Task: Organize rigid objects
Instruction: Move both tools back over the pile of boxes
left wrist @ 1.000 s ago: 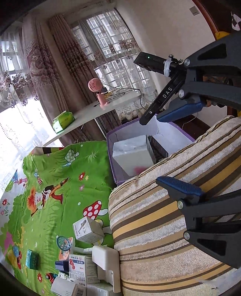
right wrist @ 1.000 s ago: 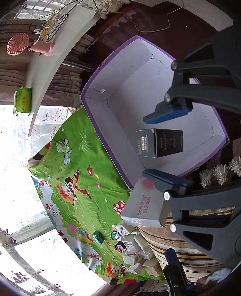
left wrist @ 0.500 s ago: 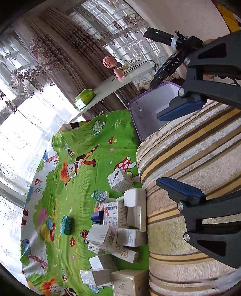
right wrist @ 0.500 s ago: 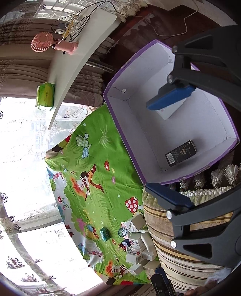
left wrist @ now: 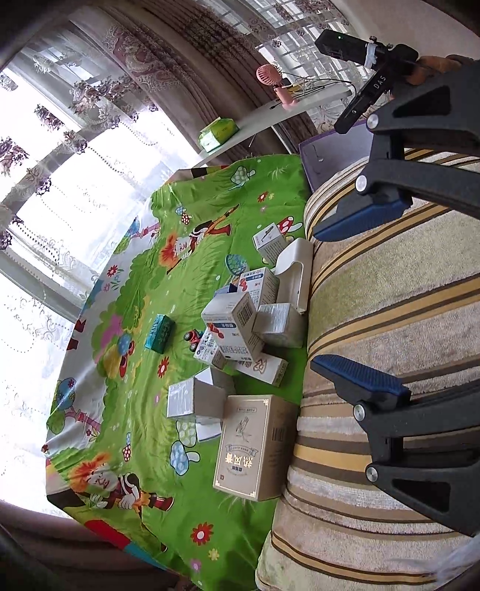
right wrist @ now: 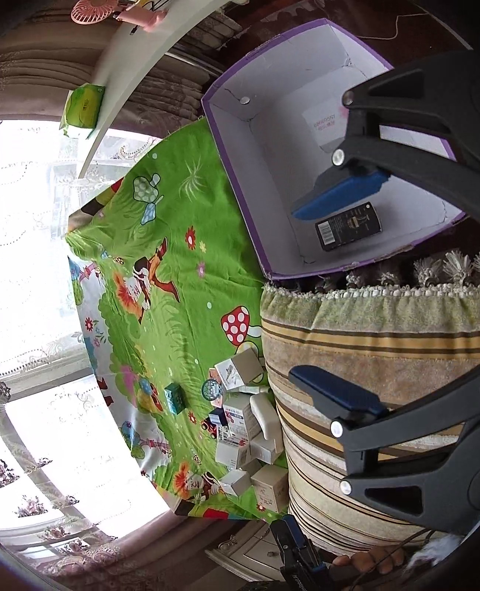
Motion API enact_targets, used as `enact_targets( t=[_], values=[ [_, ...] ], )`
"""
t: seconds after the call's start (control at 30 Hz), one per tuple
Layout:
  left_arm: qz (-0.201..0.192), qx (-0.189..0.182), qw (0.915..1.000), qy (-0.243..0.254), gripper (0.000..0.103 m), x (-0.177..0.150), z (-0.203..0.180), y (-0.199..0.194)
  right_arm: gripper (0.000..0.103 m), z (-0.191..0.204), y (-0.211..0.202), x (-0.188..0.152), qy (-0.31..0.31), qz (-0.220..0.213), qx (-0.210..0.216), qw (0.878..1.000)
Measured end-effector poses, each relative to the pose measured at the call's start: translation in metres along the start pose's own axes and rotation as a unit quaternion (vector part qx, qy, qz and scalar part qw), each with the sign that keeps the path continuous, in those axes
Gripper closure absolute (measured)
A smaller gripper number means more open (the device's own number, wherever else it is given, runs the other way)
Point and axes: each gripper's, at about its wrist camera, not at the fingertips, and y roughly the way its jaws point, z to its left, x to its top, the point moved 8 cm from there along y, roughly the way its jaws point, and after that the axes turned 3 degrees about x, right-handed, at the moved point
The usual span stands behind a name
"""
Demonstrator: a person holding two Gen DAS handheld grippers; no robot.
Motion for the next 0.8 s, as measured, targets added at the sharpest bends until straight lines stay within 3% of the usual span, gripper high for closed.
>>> enact_targets(
  t=[0.27,0.5,0.8],
  values=[
    [-0.013,0.055,0.9982,-0.016,0.039,0.022,0.034,0.002,0.02,0.019,0.027,0.011,-0.032,0.02,-0.004,0.999],
    [-0.025,0.113,0.9933,-0.005,0.038,0.062,0.045,0.02,0.02,0.036,0.054,0.023,-0.067,0.036,-0.009,0.997],
    [0.002,0.183,0.9831,0.0,0.038,0.091,0.058,0.067,0.02,0.053,0.087,0.034,-0.106,0.056,-0.009,0.993]
  ],
)
